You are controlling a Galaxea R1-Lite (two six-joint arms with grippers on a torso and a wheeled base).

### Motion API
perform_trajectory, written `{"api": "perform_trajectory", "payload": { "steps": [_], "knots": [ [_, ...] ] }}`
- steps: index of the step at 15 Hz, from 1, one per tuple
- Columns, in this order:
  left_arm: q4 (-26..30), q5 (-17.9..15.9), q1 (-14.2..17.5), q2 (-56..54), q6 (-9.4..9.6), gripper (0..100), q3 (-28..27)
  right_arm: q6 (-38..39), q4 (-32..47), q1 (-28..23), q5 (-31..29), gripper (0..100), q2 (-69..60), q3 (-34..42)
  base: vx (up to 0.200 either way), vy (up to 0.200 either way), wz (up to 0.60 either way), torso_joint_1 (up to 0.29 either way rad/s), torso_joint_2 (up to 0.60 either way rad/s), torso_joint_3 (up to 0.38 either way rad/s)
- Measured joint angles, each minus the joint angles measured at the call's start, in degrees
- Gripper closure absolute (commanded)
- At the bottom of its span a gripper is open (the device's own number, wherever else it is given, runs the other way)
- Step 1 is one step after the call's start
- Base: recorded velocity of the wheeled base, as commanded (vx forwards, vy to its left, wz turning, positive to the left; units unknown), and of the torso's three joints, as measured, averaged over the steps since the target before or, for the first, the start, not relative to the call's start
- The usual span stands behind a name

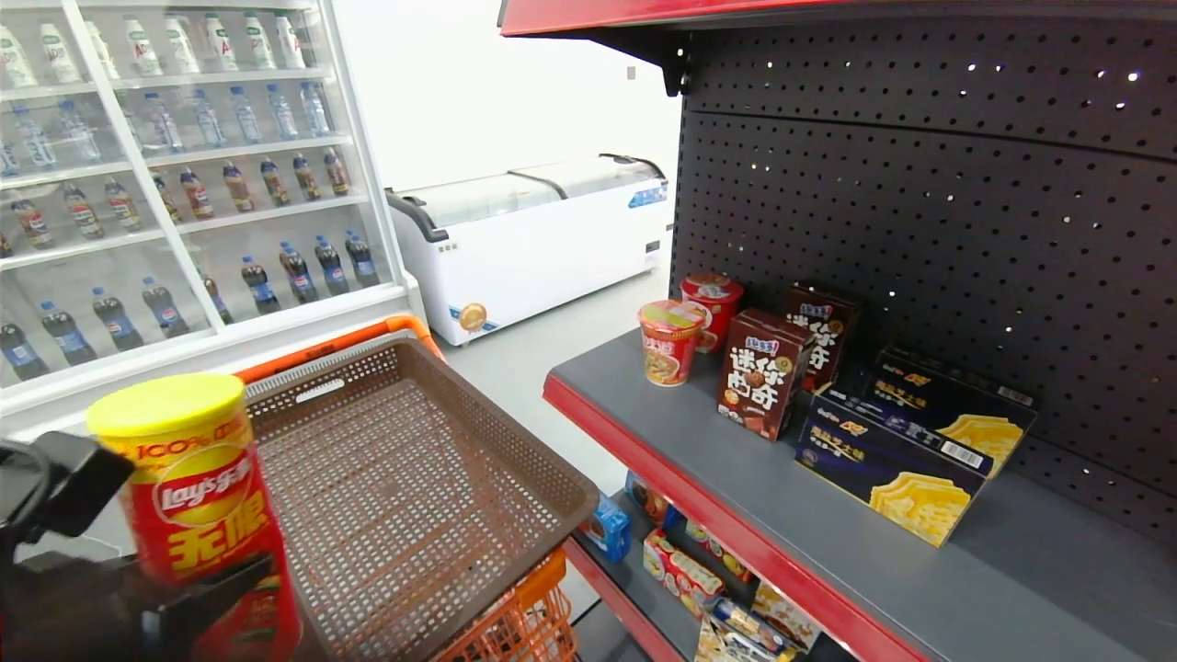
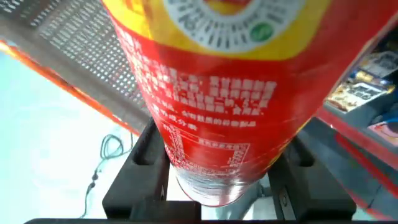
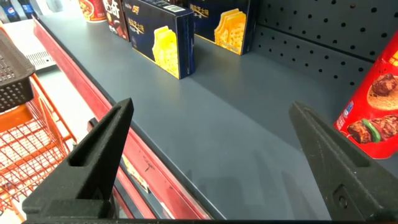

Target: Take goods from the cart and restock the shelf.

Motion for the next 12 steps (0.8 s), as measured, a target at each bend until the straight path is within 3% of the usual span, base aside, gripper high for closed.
{"api": "perform_trajectory", "payload": {
  "steps": [5, 10, 12],
  "knots": [
    [3.7, 0.4, 0.0, -22.2, 0.09, 100, 7.0, 0.0, 0.0, 0.0, 0.0, 0, 0.0, 0.0, 0.000, 0.000, 0.00, 0.000, 0.00, 0.000],
    [5.9, 0.5, -0.1, -34.8, 1.77, 100, 8.4, -0.3, 0.0, 0.0, 0.6, 0, 0.0, 0.0, 0.000, 0.000, 0.00, 0.000, 0.00, 0.000],
    [6.0, 0.5, -0.1, -36.5, 1.91, 100, 8.6, -0.1, 0.0, 0.0, 0.6, 0, 0.0, 0.0, 0.000, 0.000, -0.60, -0.002, 0.01, 0.002]
  ]
}}
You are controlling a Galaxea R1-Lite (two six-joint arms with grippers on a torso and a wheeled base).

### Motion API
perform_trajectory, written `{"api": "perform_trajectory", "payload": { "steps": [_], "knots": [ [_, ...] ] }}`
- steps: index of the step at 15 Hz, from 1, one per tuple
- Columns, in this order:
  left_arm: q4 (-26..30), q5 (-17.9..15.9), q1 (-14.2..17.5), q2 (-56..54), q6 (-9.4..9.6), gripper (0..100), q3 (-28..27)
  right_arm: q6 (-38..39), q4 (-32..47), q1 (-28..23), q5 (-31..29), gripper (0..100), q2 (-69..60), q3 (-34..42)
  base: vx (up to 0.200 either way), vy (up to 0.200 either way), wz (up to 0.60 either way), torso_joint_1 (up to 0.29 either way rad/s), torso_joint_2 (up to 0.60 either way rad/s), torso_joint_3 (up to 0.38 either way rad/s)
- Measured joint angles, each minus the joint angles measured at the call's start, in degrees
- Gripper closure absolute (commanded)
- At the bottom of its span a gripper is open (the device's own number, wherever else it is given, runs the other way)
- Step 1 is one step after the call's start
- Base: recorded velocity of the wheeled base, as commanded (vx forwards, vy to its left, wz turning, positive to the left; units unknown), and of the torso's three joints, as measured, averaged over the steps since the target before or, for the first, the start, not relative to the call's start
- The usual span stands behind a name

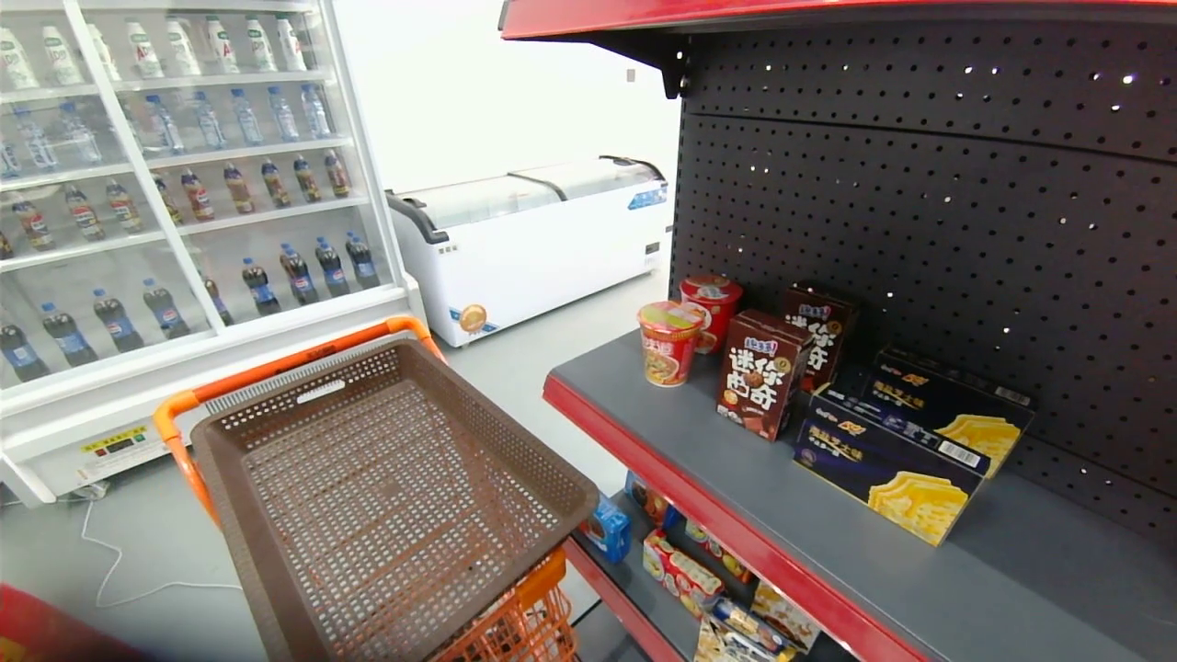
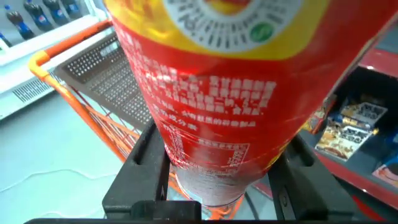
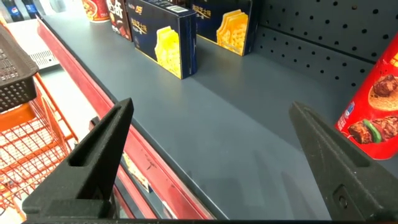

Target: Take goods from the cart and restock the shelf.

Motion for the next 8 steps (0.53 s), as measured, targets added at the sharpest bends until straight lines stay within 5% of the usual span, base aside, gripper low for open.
{"api": "perform_trajectory", "payload": {
  "steps": [8],
  "knots": [
    [0.3, 0.0, 0.0, -1.2, 0.90, 100, 1.2, 0.0, 0.0, 0.0, 0.1, 0, 0.0, 0.0, 0.000, 0.000, -0.60, 0.002, 0.00, 0.000]
  ]
}}
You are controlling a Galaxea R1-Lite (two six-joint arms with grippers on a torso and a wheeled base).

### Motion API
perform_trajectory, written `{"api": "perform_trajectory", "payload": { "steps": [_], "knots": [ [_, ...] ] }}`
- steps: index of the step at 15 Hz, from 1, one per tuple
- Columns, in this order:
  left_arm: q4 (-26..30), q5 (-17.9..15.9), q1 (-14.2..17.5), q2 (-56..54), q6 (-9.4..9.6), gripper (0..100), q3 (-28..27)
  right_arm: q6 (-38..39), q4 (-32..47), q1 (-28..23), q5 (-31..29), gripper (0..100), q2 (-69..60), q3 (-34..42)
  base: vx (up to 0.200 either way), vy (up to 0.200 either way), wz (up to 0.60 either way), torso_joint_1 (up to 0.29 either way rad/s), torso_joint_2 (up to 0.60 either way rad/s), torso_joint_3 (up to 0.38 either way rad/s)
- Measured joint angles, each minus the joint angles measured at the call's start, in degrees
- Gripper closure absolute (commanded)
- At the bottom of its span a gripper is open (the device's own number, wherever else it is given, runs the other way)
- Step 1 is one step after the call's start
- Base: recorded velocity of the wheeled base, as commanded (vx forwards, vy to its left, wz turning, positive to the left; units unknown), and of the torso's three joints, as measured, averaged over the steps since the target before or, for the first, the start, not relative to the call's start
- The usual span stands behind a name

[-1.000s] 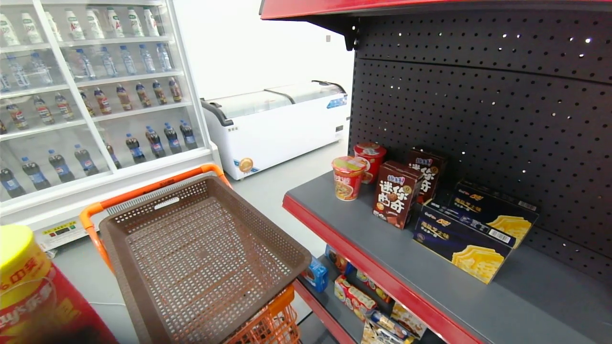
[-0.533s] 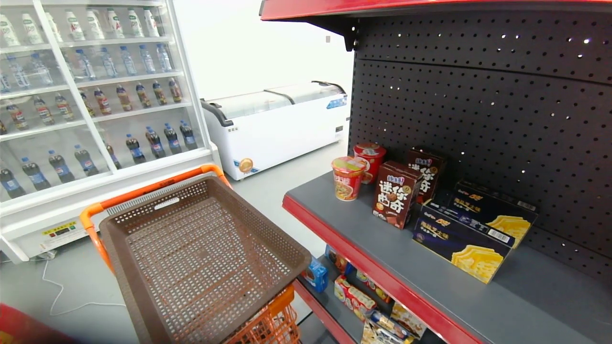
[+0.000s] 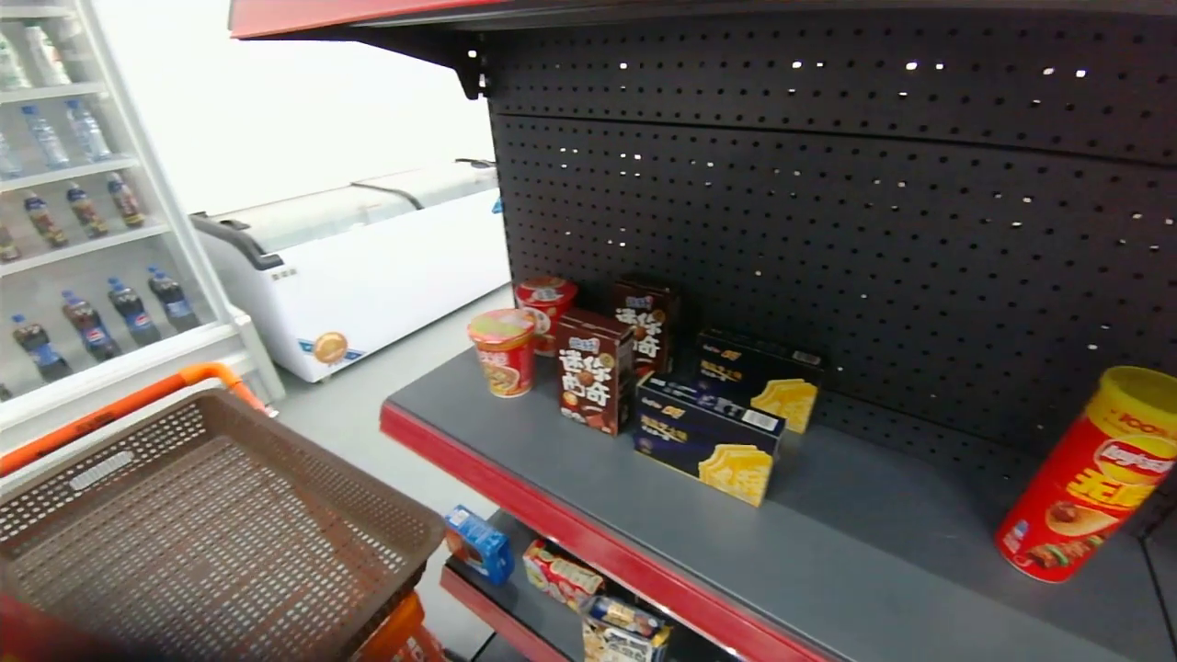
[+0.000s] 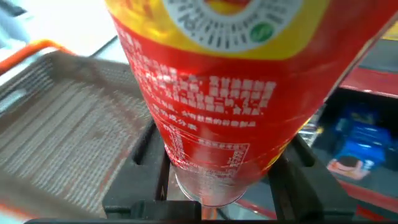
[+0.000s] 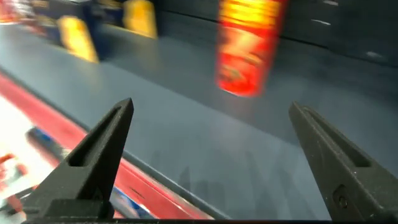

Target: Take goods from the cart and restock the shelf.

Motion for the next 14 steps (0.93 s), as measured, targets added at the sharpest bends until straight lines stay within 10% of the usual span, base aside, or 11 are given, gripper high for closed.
{"api": "perform_trajectory", "payload": {
  "steps": [8, 14],
  "knots": [
    [-0.1, 0.0, 0.0, -0.1, 0.05, 100, 0.4, 0.0, 0.0, 0.0, 0.0, 0, 0.0, 0.0, 0.000, 0.000, -0.60, 0.004, 0.00, 0.002],
    [-0.1, 0.1, 0.0, -0.3, -0.06, 100, 1.1, 0.0, 0.0, 0.0, 0.0, 0, 0.0, 0.0, 0.000, 0.000, 0.00, 0.000, 0.00, 0.000]
  ]
}}
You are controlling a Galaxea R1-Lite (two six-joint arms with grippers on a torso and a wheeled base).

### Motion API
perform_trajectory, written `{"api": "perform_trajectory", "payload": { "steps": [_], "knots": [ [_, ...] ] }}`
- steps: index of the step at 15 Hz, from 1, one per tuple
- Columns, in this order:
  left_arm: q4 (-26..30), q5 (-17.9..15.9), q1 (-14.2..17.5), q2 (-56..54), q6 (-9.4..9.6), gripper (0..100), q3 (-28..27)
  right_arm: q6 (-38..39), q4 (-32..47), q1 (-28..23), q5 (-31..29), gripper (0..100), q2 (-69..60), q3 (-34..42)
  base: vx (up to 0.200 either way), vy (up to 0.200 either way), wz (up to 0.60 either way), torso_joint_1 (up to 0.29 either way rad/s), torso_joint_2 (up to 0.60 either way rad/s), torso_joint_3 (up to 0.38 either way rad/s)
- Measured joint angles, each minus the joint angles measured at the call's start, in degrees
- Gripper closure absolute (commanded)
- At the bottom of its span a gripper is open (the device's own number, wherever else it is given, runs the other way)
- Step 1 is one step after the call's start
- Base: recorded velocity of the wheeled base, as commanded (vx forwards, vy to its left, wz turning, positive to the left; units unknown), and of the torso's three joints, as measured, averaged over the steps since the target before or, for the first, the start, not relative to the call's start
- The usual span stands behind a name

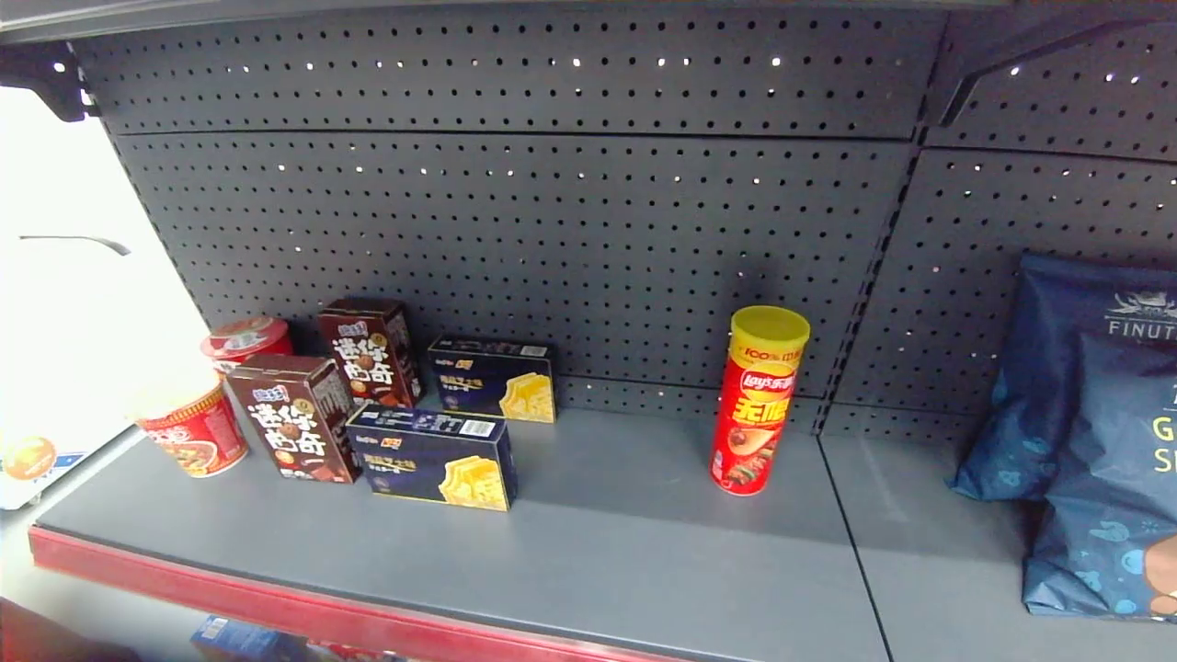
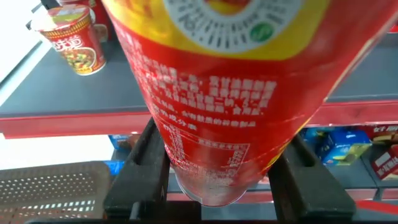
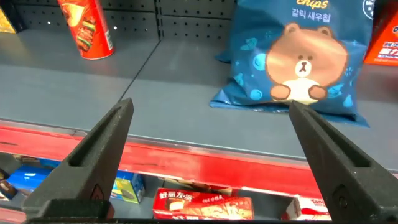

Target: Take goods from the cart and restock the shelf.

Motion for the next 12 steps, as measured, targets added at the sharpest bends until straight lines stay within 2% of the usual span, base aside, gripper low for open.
{"api": "perform_trajectory", "payload": {
  "steps": [7, 10, 12],
  "knots": [
    [0.1, 0.9, 0.3, -1.2, -1.32, 100, 0.1, 0.1, 0.0, 0.0, -0.1, 0, 0.0, 0.0, 0.000, 0.000, 0.00, 0.000, 0.00, 0.000],
    [0.1, 0.9, 0.4, -1.8, -1.39, 100, 0.7, 0.1, 0.0, 0.0, -0.3, 0, 0.0, 0.0, 0.000, 0.000, -0.60, -0.004, 0.00, -0.001],
    [1.8, 2.3, 0.5, -3.1, -0.68, 100, 1.4, 0.0, 0.0, 0.0, -0.3, 0, 0.0, 0.0, 0.000, 0.000, 0.00, 0.000, 0.00, 0.000]
  ]
}}
